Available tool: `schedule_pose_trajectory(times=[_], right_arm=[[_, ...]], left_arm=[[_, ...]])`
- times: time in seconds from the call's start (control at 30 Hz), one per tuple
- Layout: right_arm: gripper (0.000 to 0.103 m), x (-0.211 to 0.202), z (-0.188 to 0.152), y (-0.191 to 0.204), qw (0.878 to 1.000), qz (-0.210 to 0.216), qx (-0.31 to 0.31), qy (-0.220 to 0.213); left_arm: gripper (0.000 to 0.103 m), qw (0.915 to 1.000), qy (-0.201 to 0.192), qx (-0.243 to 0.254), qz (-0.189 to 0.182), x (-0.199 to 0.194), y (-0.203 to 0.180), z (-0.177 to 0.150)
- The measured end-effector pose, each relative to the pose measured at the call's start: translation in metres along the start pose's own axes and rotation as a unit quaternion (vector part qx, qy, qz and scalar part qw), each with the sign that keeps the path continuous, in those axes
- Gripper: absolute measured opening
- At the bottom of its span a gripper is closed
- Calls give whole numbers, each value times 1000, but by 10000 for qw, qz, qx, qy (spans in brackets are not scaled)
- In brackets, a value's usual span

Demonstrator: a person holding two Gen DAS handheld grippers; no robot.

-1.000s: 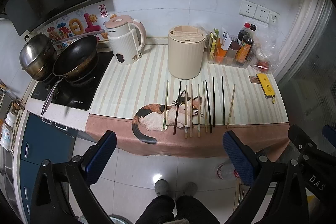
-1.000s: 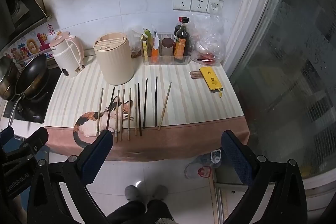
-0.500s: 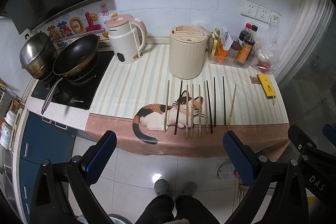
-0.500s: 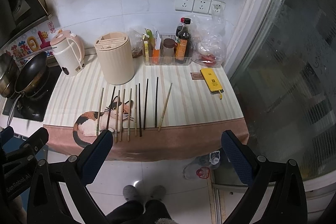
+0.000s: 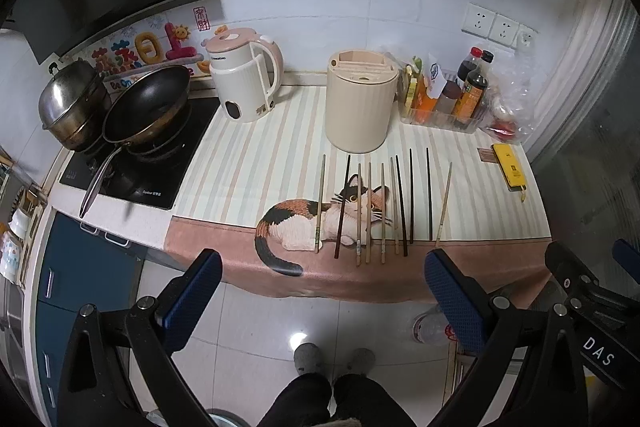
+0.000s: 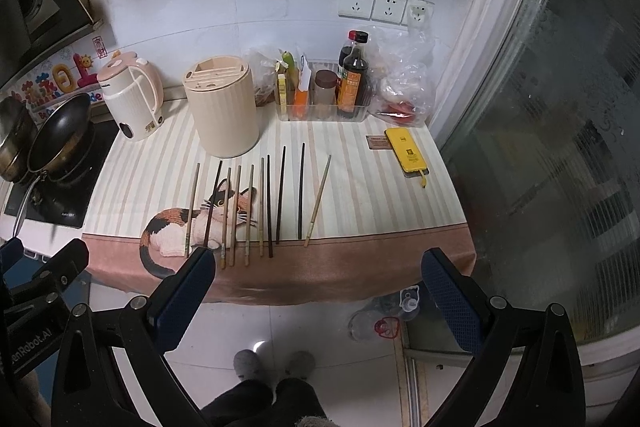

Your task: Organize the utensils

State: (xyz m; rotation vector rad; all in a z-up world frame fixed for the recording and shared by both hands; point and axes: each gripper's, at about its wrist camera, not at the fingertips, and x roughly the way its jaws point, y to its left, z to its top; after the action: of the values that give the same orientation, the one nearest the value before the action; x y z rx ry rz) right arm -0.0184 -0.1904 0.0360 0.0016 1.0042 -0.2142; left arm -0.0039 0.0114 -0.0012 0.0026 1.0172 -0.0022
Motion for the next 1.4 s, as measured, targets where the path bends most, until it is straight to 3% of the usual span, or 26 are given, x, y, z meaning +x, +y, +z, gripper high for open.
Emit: schedule_pose_trajectory(times=[0.97, 1.4], right_arm=[[103, -12, -1, -3, 10000, 33, 36, -56], [103, -7, 5, -4, 9998, 219, -11, -24]], left_arm=[[103, 9999, -96, -12, 63, -14, -4, 0], [103, 9987, -176, -270, 393, 3, -9, 1]])
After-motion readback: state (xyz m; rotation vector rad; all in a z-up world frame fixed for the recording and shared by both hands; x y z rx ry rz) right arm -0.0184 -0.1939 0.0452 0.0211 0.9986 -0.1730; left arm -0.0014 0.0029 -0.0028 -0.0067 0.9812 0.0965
